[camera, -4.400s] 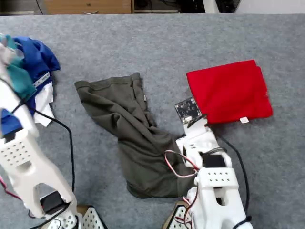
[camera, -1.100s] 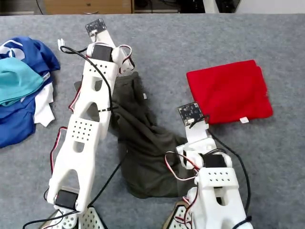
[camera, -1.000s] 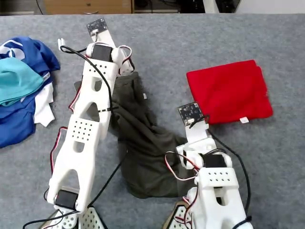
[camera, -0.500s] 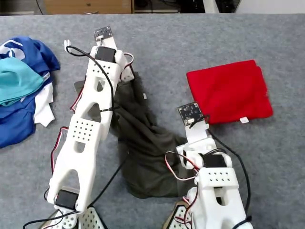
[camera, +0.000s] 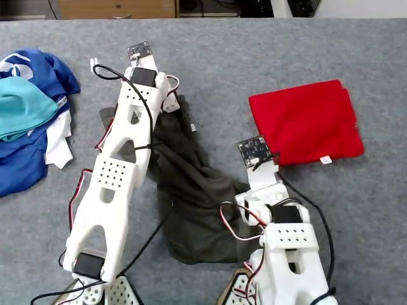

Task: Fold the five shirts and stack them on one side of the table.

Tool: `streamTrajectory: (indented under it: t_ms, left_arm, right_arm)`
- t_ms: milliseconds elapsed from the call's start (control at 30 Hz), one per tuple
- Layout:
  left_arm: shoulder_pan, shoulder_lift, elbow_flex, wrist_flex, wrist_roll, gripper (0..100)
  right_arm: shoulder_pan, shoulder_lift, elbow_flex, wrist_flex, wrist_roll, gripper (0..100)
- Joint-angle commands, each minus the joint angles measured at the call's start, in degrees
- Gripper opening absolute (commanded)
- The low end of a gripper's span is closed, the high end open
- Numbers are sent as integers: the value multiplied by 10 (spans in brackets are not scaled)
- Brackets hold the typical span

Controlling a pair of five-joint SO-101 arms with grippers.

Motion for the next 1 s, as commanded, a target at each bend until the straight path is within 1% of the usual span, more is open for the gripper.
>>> streamTrajectory:
  t_ms: [0, 133, 200, 333, 433, 567, 767, 900, 967]
  left_arm:
    - [1, -4, -6, -18, 0, 186]
    - [-5, -5, -11, -36, -5, 61]
    - [-9, -10, -11, -38, -25, 18]
    - [-26, -11, -35, -33, -62, 19]
    - [-51, -10, -69, -18, -65, 19]
    - [-84, -11, -145, 16, -66, 19]
    - [-134, -88, -137, 84, -66, 19]
    - [-174, -145, -135, 98, -66, 19]
    - [-204, -182, -132, 98, -66, 19]
  right_arm:
    - [11, -9, 1, -10, -5, 253]
    - [11, -9, 1, -10, -5, 253]
    - [11, -9, 1, -10, -5, 253]
    - [11, -9, 1, -10, -5, 253]
    - [11, -9, 1, -10, -5, 253]
    - [10, -9, 1, -10, -5, 253]
    - [10, -9, 1, -10, -5, 253]
    - [10, -9, -5, -3, -4, 253]
    - [9, -9, -29, 35, -2, 253]
